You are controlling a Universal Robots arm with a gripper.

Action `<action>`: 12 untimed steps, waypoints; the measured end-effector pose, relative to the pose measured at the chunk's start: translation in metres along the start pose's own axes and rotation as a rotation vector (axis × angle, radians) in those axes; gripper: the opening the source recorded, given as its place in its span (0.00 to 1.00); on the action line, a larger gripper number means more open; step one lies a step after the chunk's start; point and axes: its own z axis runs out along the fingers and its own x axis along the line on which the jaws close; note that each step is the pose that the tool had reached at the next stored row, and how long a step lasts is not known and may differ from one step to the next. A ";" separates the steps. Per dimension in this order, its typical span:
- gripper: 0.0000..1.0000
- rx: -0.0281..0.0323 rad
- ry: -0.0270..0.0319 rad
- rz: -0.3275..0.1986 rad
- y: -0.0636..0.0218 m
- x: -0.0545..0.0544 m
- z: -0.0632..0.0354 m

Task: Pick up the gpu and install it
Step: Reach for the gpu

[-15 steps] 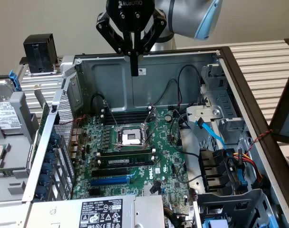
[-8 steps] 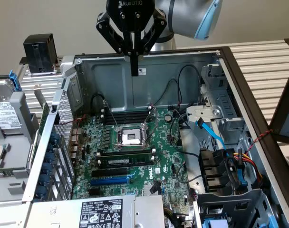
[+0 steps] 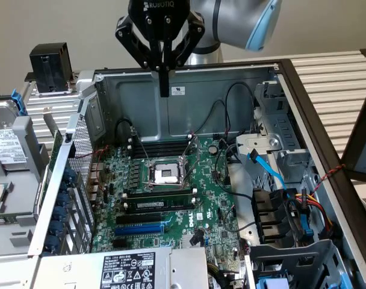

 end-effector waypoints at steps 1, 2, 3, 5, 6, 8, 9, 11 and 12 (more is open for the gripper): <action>0.11 0.0000 0.0000 0.000 -0.0003 0.005 -0.0001; 0.11 0.0000 0.0000 0.000 -0.0007 0.009 -0.0002; 0.11 0.0000 0.0000 0.000 -0.0010 0.014 -0.0003; 0.11 0.0000 0.0000 0.000 -0.0017 0.023 -0.0005; 0.11 0.0000 0.0000 0.000 -0.0020 0.028 -0.0006; 0.11 -0.0001 0.0001 0.000 -0.0027 0.037 -0.0009; 0.11 -0.0001 0.0000 0.000 -0.0030 0.041 -0.0010; 0.11 -0.0005 0.0000 0.000 -0.0037 0.050 -0.0011; 0.11 -0.0006 0.0001 0.000 -0.0040 0.055 -0.0013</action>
